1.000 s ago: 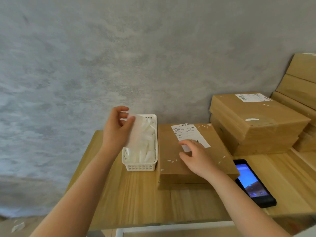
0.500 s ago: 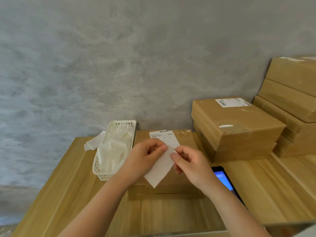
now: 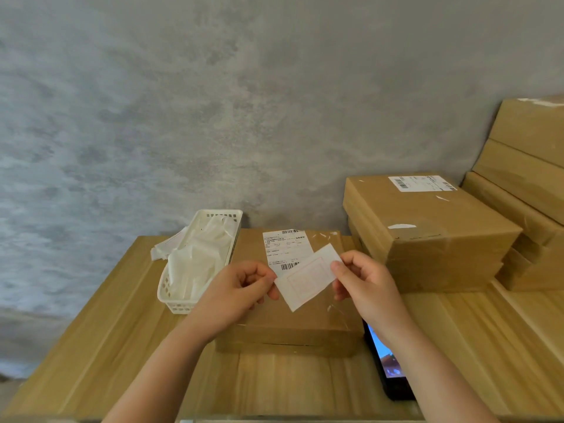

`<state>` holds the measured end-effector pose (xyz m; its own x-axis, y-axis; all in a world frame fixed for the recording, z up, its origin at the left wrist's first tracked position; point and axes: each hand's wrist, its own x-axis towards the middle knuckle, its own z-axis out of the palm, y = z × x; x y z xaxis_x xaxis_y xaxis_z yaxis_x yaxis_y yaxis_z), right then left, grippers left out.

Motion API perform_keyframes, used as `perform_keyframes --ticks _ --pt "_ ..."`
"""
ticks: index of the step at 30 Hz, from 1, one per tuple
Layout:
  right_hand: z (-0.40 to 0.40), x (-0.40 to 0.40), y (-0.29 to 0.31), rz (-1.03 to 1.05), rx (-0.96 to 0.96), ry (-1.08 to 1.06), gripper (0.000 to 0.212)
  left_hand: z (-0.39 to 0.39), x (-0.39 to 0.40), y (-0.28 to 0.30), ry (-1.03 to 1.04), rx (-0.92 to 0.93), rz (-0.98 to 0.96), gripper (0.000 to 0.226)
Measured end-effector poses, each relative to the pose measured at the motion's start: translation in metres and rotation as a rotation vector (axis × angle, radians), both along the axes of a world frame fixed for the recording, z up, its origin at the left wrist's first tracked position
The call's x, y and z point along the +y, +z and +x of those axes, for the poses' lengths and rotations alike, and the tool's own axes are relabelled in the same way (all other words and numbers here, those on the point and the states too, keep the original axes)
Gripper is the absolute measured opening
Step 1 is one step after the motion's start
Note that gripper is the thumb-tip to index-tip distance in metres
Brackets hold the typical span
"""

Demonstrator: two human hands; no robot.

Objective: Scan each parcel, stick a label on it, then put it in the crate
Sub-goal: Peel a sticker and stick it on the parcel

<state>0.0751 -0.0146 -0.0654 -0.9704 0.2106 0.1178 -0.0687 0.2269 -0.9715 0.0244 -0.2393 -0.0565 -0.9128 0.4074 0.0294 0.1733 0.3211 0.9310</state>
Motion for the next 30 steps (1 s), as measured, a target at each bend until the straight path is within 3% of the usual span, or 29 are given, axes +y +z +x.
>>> perform_keyframes --ticks 13,15,16,18,19,21,23,26,30 --pt "-0.008 0.002 -0.004 0.090 -0.005 0.011 0.013 -0.003 -0.003 0.000 -0.074 -0.012 0.035 0.014" --pt "-0.010 -0.001 -0.009 0.270 0.007 -0.037 0.013 -0.001 -0.002 0.000 -0.092 -0.003 0.081 0.014" --pt "-0.010 -0.004 -0.012 0.426 0.038 -0.117 0.029 0.001 -0.001 0.000 -0.096 0.009 0.113 0.014" --pt "-0.005 -0.012 -0.013 0.646 0.251 -0.264 0.048 0.005 0.002 0.000 -0.096 0.053 0.183 0.014" --pt "-0.001 -0.018 -0.011 0.667 0.397 -0.270 0.043 0.007 0.004 0.001 -0.094 0.082 0.217 0.013" --pt "0.008 -0.029 -0.006 0.608 0.580 -0.142 0.018 0.012 0.008 0.002 -0.099 0.142 0.260 0.014" --pt "0.014 -0.038 -0.001 0.457 0.576 0.032 0.004 0.016 0.012 0.003 -0.112 0.192 0.265 0.015" --pt "0.016 -0.043 0.001 0.295 0.443 0.133 0.012 0.017 0.014 0.002 -0.116 0.269 0.198 0.013" --pt "0.016 -0.042 0.000 0.278 0.402 0.127 0.014 0.016 0.015 0.000 -0.074 0.327 0.112 0.012"
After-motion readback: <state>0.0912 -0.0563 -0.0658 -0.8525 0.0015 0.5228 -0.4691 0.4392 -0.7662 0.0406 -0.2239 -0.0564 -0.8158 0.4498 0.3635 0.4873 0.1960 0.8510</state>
